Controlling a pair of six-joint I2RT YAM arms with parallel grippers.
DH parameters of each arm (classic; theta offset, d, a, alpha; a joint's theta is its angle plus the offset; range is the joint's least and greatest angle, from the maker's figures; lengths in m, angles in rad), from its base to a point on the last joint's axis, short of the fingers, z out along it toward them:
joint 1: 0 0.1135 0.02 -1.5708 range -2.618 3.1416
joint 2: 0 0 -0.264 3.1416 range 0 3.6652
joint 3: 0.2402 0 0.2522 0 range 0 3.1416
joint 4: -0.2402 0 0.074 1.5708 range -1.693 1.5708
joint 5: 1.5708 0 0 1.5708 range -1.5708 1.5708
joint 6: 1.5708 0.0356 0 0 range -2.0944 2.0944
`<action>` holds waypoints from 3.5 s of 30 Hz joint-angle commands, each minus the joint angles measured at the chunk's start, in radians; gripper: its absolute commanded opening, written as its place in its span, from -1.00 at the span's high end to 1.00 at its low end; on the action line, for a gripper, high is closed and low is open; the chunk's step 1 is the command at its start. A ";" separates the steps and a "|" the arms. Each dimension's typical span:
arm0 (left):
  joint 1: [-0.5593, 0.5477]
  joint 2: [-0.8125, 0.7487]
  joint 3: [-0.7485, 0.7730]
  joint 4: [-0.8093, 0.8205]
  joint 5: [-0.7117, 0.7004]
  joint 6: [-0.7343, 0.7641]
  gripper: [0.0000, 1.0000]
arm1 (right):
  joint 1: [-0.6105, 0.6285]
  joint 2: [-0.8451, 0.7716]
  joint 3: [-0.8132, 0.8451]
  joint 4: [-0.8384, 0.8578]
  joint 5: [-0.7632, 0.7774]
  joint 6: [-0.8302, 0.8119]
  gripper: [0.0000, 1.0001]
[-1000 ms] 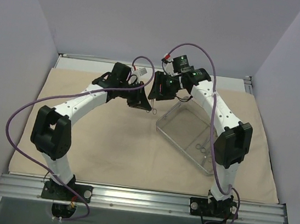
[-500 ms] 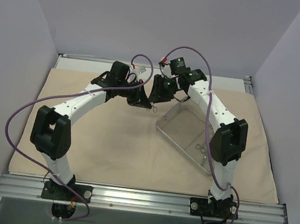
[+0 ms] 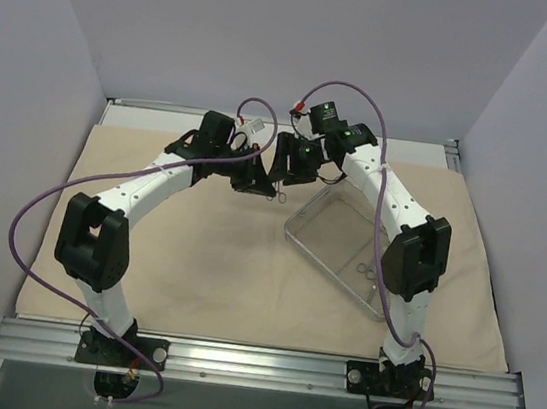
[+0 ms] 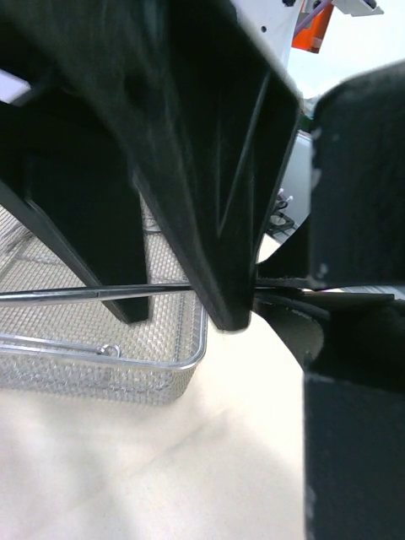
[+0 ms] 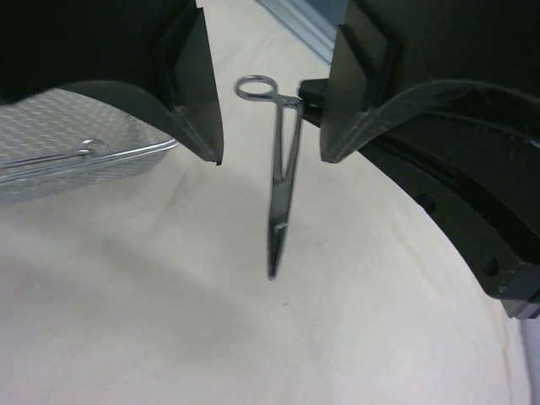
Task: Open and lay out the surgical kit
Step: Place the medical item in the surgical kit, then pick up the medical item from the container.
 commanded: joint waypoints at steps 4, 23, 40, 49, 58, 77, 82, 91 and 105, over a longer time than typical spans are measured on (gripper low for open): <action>0.055 -0.040 -0.045 0.084 -0.008 -0.052 0.95 | -0.027 -0.025 0.100 -0.016 0.176 0.066 -0.27; 0.160 0.244 -0.131 0.896 -0.329 -0.772 0.95 | -0.303 -0.313 -0.160 -0.121 0.404 0.146 -0.40; 0.090 0.396 -0.153 1.012 -0.452 -0.828 0.95 | -0.366 -0.464 -0.356 -0.108 0.358 0.094 -0.40; 0.088 0.446 -0.122 0.916 -0.432 -0.798 0.95 | -0.404 -0.493 -0.375 -0.121 0.342 0.086 -0.41; 0.111 0.469 -0.165 0.933 -0.424 -0.778 0.94 | -0.423 -0.485 -0.389 -0.116 0.335 0.088 -0.41; 0.145 0.543 -0.087 0.836 -0.366 -0.739 0.67 | -0.429 -0.454 -0.393 -0.110 0.322 0.099 -0.41; 0.148 0.531 -0.088 0.776 -0.369 -0.729 -0.05 | -0.429 -0.444 -0.393 -0.108 0.318 0.099 -0.41; 0.157 0.422 -0.102 0.521 -0.347 -0.700 -0.27 | -0.434 -0.424 -0.380 -0.099 0.324 0.103 -0.41; 0.173 0.163 0.071 -0.029 -0.467 -0.258 -0.33 | -0.467 -0.276 -0.343 -0.237 0.456 0.079 -0.36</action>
